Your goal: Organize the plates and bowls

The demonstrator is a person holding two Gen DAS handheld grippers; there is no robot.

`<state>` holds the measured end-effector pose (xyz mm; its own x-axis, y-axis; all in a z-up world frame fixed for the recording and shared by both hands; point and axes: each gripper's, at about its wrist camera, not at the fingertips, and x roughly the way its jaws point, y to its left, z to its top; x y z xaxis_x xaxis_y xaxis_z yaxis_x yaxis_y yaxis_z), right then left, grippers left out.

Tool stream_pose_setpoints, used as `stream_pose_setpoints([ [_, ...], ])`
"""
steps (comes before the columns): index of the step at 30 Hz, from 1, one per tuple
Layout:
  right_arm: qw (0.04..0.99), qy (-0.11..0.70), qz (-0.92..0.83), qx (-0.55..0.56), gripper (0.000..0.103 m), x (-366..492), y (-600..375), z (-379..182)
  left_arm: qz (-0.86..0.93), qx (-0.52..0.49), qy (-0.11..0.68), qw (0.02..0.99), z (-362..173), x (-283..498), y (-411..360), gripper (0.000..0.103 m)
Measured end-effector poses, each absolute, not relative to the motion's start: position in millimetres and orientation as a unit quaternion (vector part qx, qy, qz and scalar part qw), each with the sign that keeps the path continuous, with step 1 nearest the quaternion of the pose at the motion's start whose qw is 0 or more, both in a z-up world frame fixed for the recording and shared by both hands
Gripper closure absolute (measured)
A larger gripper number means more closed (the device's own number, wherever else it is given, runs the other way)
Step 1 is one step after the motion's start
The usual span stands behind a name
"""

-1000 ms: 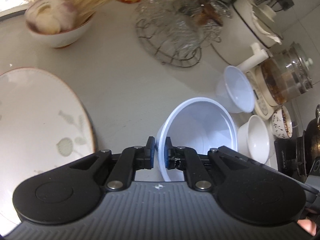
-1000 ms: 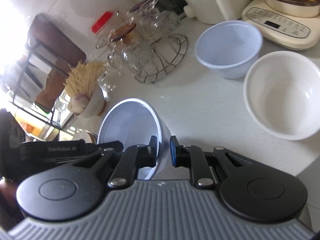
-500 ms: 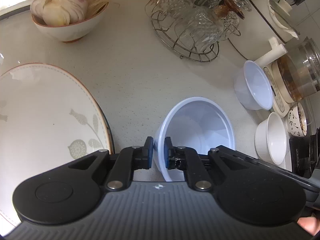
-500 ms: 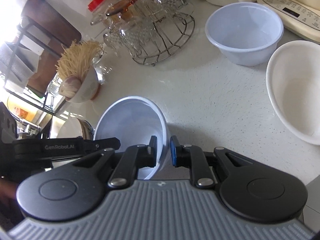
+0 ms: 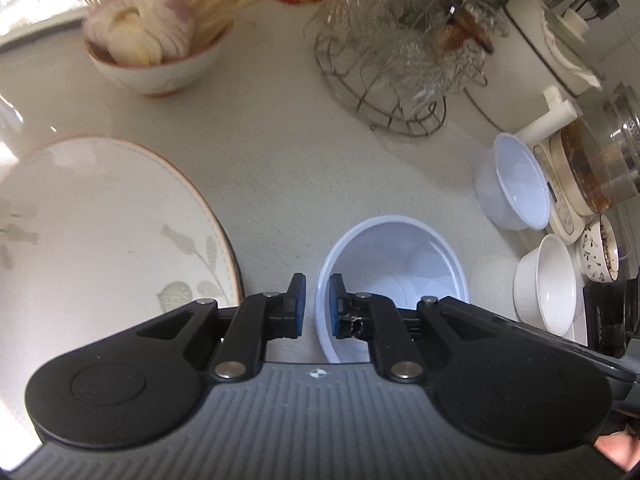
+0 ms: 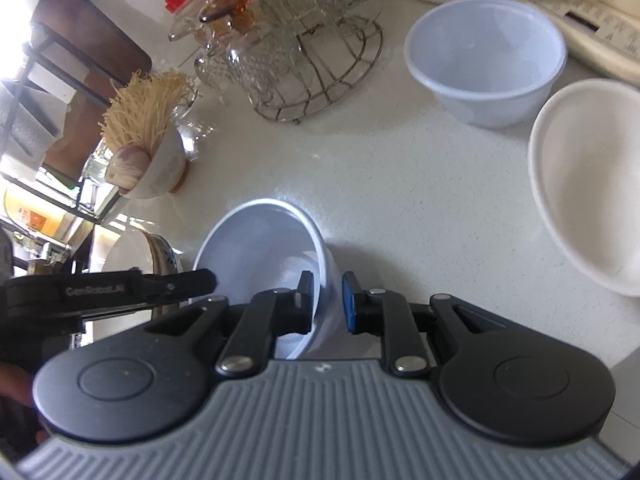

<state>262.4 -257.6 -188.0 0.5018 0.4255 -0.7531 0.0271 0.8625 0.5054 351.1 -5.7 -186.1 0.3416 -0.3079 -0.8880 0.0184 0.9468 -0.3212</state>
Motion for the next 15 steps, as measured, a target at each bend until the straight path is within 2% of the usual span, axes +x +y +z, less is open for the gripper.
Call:
stream_pose_setpoints([
  [1,0.838,0.481,0.118,0.230,0.083,261.4,-257.6,-184.9,-0.098,-0.127,0.563,0.811,-182.1,349.7,-5.0,0.090],
  [3,0.844,0.474,0.111,0.224,0.072,258.5,-258.1,-179.2,-0.097,-0.130,0.556,0.815,-172.9,346.1,-3.7,0.090],
  [4,0.848,0.468,0.111,0.222,0.060,256.6,-258.6,-176.3,-0.097,-0.131,0.553,0.817,-168.1,344.2,-3.7,0.090],
  [5,0.852,0.464,0.109,0.216,0.053,255.0,-258.8,-173.8,-0.098,-0.133,0.549,0.819,-162.9,341.6,-3.6,0.090],
  [15,0.882,0.422,0.093,0.188,0.053,230.9,-268.5,-145.2,-0.110,-0.130,0.526,0.833,-117.8,320.2,-16.2,0.090],
])
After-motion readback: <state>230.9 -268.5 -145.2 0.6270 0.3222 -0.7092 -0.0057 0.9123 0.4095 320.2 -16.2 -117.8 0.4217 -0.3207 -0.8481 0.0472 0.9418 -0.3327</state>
